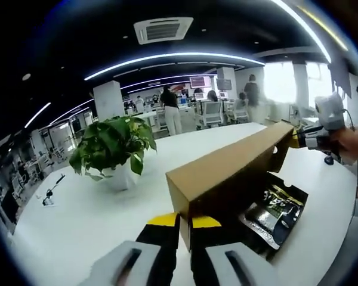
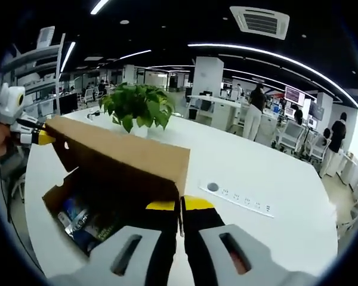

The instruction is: Operate the shoe box by opening the lid, removing the specified soft item, and placing it in the target area until the item is outside and the box remains undamaged.

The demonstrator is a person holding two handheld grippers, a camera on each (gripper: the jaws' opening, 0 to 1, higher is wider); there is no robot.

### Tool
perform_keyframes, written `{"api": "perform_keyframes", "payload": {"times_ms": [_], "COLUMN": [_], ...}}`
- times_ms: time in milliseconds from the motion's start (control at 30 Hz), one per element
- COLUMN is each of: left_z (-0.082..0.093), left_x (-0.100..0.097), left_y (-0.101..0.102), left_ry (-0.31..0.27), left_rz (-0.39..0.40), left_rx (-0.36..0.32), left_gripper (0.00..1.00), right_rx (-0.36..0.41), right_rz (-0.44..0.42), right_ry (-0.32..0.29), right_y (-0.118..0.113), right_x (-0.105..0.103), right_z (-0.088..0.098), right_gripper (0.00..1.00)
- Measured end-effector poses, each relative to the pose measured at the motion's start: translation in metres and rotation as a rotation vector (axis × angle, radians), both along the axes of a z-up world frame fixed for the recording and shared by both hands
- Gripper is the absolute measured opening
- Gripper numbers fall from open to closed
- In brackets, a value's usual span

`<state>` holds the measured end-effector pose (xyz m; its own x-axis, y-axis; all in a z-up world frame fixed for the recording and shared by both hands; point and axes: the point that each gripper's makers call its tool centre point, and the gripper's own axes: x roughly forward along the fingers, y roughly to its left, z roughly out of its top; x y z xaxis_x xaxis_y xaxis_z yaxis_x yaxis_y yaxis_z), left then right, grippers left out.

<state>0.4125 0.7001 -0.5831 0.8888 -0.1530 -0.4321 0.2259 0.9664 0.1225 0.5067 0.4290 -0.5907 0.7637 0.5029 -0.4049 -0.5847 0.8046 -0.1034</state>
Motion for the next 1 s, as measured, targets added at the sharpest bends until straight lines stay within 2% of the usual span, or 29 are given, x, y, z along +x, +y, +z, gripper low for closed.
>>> {"api": "perform_keyframes", "payload": {"times_ms": [400, 567, 667, 933, 1000], "left_z": [0.005, 0.003, 0.002, -0.006, -0.008], "left_x": [0.022, 0.039, 0.047, 0.066, 0.065], "left_y": [0.004, 0.009, 0.010, 0.016, 0.016], "left_ry": [-0.004, 0.001, 0.004, 0.015, 0.018], "left_rz": [-0.006, -0.009, -0.014, -0.018, -0.016], "left_rx": [0.009, 0.015, 0.016, 0.011, 0.008], "left_gripper": [0.04, 0.04, 0.04, 0.04, 0.04], "right_rx": [-0.003, -0.010, -0.015, -0.026, -0.029], "right_rz": [0.026, 0.034, 0.037, 0.037, 0.036], "right_ry": [-0.011, -0.007, -0.005, 0.011, 0.016], "right_y": [0.006, 0.009, 0.010, 0.015, 0.015], "right_x": [0.023, 0.034, 0.034, 0.049, 0.049], "right_z": [0.002, 0.001, 0.002, -0.001, -0.002], "right_gripper": [0.00, 0.00, 0.00, 0.00, 0.00]}}
